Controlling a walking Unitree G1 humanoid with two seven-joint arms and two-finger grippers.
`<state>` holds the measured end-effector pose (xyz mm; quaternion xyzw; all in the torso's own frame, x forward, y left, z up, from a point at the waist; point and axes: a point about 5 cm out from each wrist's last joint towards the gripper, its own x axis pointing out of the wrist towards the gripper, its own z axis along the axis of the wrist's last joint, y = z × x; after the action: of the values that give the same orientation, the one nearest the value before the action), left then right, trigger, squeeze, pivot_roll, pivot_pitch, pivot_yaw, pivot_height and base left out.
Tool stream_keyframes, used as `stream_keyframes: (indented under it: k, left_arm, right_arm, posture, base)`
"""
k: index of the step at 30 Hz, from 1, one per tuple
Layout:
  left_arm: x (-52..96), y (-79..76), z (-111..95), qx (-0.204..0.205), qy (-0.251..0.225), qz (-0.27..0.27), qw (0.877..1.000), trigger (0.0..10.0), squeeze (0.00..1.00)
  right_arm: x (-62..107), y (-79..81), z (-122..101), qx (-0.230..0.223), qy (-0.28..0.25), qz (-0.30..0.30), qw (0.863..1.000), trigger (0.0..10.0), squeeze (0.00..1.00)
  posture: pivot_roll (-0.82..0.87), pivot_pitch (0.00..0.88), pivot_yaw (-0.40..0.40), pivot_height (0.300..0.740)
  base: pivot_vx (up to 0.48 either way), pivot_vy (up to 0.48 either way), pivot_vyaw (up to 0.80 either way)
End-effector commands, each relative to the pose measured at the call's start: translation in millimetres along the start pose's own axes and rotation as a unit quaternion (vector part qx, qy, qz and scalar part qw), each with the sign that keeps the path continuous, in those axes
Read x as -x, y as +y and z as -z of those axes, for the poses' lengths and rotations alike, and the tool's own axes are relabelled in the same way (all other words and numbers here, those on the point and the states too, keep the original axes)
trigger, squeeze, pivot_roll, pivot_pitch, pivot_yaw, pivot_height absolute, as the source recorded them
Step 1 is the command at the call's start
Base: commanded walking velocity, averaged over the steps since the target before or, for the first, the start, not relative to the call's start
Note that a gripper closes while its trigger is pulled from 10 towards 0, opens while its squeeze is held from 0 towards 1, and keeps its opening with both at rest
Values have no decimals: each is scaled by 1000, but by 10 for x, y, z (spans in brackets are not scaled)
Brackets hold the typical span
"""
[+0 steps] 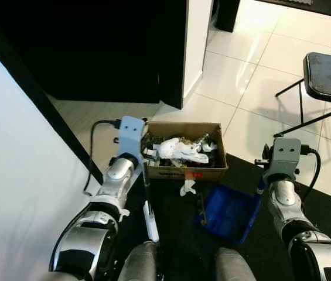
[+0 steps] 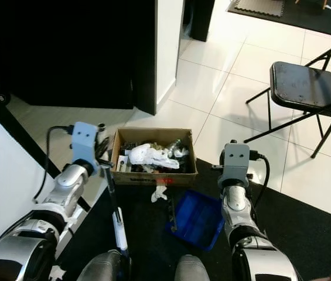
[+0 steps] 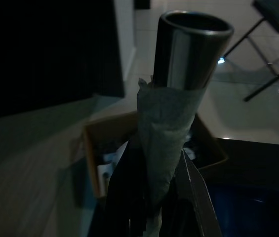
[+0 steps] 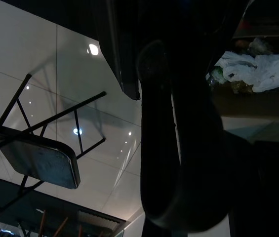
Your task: Sweep floor
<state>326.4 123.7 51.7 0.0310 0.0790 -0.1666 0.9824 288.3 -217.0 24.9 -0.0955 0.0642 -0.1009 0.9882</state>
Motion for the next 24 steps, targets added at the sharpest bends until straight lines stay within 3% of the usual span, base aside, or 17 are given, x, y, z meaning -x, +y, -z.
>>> stream_keyframes:
  k: [1, 6, 12, 15, 20, 24]
  left_arm:
    - [-102, -178, -115, 16, -16, 35, 999, 10000, 0]
    - [-161, -349, -185, 27, -28, 68, 997, 10000, 0]
    - [-259, -790, -382, 62, -66, 148, 985, 10000, 0]
    - [-263, -858, -396, 64, -68, 165, 982, 10000, 0]
    - [-248, -1139, -451, 73, -80, 238, 965, 10000, 0]
    - [-274, -1084, -556, 81, -108, 229, 964, 10000, 0]
  right_arm:
    - [-4, 86, -15, 14, -3, -15, 1000, 10000, 0]
    - [-44, 147, -76, 17, -10, -25, 999, 10000, 0]
    - [-53, 294, -113, 30, -14, -58, 998, 10000, 0]
    - [-48, 317, -113, 31, -14, -63, 997, 10000, 0]
    - [-9, 453, -112, 35, -20, -96, 995, 10000, 0]
    - [2, 497, -150, 27, -38, -106, 993, 10000, 0]
  posture:
    - [22, 58, 16, 740]
    - [21, 59, 11, 740]
    - [19, 56, 1, 740]
    - [19, 56, 1, 740]
    - [10, 54, 4, 740]
    - [7, 53, 5, 740]
  base:
    - [0, 0, 0]
    - [0, 0, 0]
    - [0, 0, 0]
    - [0, 0, 0]
    - [0, 0, 0]
    - [0, 0, 0]
